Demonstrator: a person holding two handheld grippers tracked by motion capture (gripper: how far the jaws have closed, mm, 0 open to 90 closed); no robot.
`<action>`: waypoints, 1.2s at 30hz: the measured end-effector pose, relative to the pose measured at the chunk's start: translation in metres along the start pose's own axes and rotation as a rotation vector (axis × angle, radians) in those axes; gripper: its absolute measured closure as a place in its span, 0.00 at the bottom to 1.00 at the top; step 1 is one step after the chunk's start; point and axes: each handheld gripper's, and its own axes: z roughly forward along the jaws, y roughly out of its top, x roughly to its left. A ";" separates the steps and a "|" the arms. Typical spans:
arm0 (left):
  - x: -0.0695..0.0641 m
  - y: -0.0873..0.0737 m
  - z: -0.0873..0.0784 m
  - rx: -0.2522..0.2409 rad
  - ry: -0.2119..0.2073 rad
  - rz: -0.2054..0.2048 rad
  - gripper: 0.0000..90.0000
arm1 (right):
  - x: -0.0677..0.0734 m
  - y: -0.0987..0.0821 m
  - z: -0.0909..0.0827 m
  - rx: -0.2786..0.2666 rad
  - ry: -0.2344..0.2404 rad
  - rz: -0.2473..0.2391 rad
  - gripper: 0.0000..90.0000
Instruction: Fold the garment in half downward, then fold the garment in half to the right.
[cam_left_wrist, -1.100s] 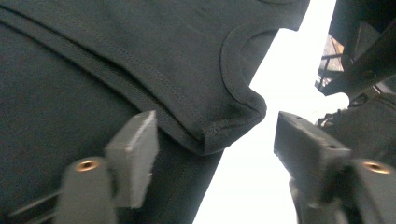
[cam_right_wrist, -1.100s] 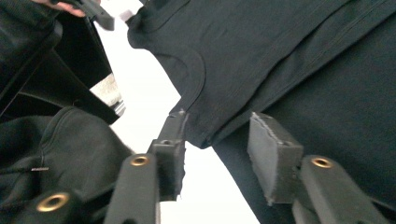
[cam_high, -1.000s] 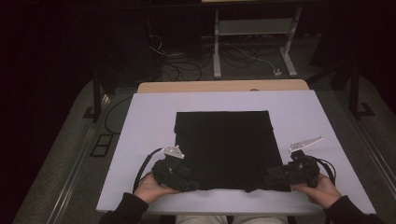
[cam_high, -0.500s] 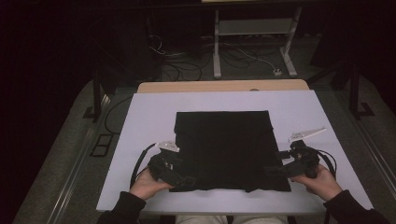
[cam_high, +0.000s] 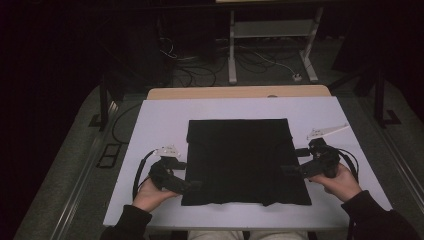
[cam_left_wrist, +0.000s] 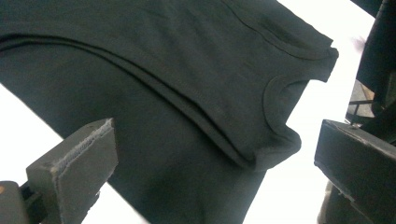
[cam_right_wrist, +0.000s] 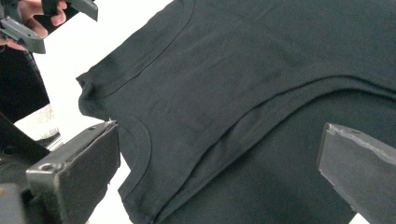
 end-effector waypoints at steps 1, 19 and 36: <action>0.001 -0.001 -0.001 0.000 0.005 0.004 0.00 | 0.000 0.002 0.001 0.003 -0.004 -0.001 0.00; 0.007 -0.011 -0.010 -0.056 0.082 0.020 0.00 | -0.003 0.038 0.026 0.003 -0.045 -0.058 0.00; 0.010 -0.023 -0.010 -0.050 0.109 0.054 0.00 | -0.002 0.078 0.056 0.009 -0.045 -0.106 0.00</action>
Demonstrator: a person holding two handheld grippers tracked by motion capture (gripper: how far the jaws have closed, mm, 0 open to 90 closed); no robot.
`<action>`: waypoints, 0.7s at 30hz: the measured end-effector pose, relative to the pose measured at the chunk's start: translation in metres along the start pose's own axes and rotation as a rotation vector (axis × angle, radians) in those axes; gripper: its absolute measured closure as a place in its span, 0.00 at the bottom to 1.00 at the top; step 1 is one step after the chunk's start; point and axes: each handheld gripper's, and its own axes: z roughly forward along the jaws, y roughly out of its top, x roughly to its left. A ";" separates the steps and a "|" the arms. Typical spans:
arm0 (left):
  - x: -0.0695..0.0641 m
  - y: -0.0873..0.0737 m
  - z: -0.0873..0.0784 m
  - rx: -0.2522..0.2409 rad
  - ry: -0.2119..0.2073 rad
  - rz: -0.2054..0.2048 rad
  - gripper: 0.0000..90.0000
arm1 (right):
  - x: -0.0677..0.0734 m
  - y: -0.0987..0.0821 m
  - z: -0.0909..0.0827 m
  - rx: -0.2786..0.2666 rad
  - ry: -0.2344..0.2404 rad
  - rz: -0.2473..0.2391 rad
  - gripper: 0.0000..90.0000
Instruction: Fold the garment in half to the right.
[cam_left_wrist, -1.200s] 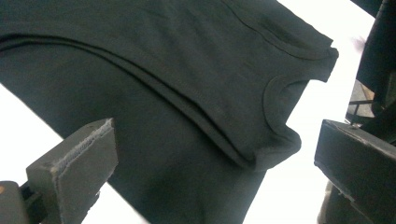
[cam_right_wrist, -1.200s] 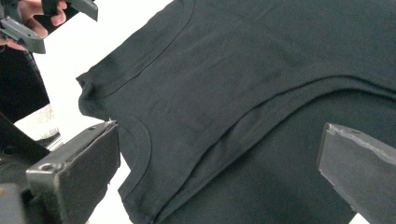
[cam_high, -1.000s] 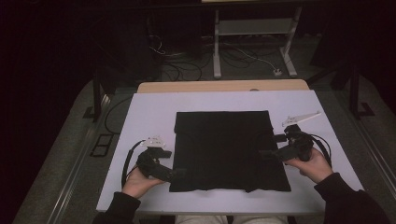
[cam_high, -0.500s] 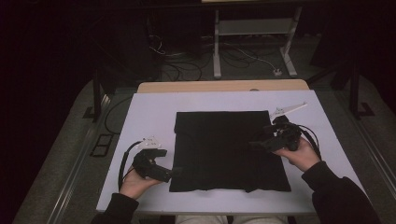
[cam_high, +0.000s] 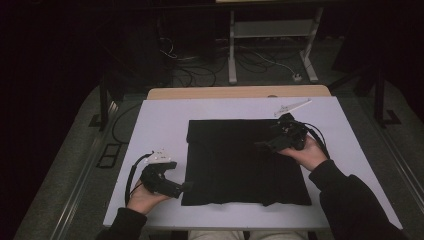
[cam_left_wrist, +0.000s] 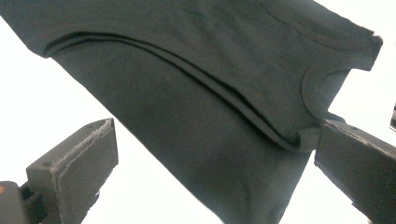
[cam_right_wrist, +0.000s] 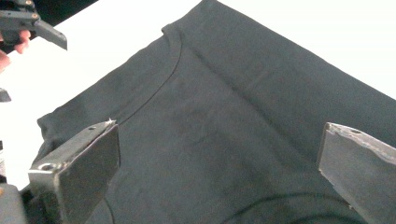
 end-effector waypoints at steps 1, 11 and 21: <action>0.000 -0.001 0.000 0.004 0.000 0.005 0.00 | 0.000 0.003 0.002 0.001 -0.004 -0.005 0.00; -0.002 -0.014 -0.003 0.023 0.004 0.010 0.00 | -0.002 0.031 0.021 -0.009 -0.008 -0.030 0.00; -0.008 -0.021 -0.001 0.045 -0.022 0.029 0.00 | -0.008 0.056 0.043 -0.019 -0.016 -0.033 0.00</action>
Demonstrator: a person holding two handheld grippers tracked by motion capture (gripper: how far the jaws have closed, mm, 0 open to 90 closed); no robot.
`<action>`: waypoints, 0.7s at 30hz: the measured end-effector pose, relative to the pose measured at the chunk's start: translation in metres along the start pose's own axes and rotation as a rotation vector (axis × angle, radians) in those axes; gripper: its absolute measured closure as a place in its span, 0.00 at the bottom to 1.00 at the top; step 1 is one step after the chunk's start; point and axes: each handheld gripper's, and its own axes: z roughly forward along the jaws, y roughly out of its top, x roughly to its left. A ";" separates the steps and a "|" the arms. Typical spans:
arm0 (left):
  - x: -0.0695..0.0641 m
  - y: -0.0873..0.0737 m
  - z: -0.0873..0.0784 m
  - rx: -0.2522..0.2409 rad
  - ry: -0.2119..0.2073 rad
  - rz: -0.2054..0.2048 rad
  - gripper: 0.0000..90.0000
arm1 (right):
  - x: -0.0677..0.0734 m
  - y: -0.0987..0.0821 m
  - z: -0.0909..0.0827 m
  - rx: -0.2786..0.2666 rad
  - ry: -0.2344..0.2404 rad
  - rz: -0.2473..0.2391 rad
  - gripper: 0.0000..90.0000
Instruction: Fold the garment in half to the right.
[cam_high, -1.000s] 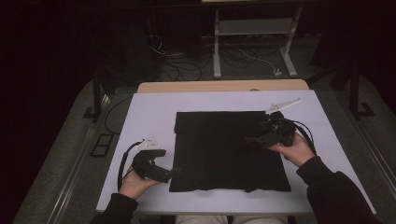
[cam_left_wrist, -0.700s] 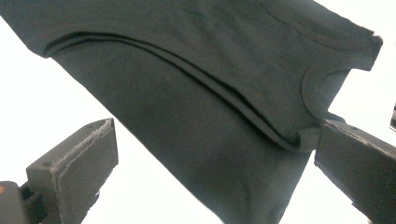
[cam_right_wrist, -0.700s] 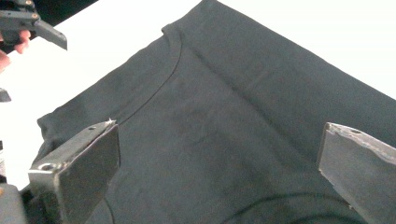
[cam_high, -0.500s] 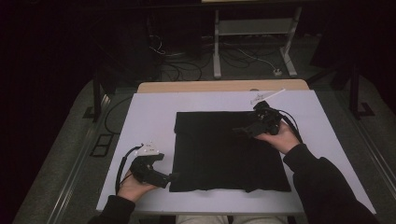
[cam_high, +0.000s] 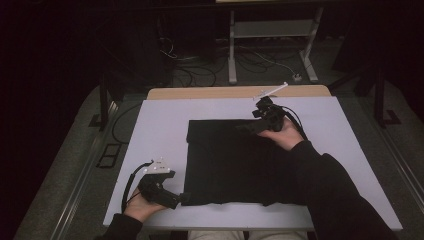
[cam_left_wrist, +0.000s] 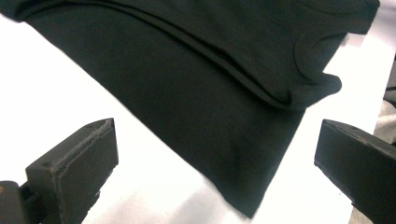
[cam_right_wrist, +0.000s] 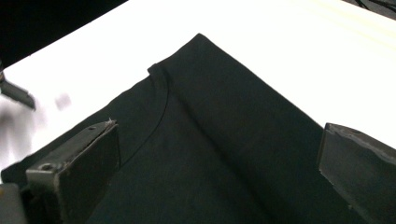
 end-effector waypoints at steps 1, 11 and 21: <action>0.000 -0.001 0.000 0.004 -0.002 0.002 0.00 | -0.001 0.002 0.002 -0.002 -0.003 0.001 0.00; -0.002 -0.010 0.001 0.030 -0.007 0.003 0.00 | -0.005 0.017 0.025 -0.010 -0.008 0.014 0.00; -0.007 -0.012 0.006 0.045 -0.031 0.002 0.00 | -0.008 0.029 0.052 0.004 -0.006 0.013 0.00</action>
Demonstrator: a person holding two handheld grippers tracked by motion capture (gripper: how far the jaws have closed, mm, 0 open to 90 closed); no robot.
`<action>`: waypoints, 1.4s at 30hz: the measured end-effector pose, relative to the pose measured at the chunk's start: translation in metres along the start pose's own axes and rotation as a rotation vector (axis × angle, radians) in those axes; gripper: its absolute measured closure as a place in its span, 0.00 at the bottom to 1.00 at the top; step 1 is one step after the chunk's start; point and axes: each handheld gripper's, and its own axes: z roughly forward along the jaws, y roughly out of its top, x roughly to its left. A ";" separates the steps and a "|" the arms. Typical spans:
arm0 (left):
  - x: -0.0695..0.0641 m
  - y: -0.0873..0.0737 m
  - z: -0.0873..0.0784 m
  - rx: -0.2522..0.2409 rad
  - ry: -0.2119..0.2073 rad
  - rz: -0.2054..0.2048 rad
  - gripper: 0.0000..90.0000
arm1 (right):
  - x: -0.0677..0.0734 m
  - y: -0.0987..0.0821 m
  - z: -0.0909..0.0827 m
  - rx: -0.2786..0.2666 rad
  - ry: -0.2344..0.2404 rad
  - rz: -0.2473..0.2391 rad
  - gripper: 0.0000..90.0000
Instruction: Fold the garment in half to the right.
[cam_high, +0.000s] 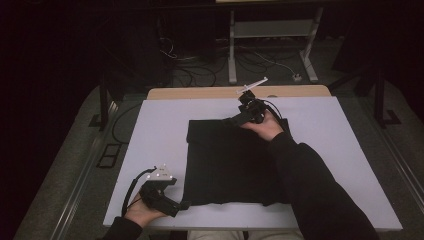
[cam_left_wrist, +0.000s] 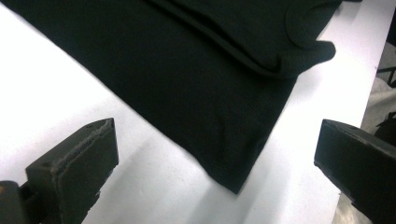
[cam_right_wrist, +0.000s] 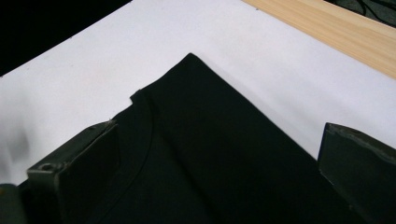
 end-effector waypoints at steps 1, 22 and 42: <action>-0.001 0.000 0.000 -0.008 -0.003 -0.001 0.00 | 0.000 0.001 0.003 0.002 0.000 0.001 0.00; -0.005 -0.004 0.006 0.055 -0.022 0.038 0.00 | 0.006 0.023 0.068 0.029 -0.003 -0.023 0.02; -0.009 -0.006 0.008 0.053 -0.016 0.084 0.18 | 0.028 0.046 0.121 0.074 0.003 -0.064 0.06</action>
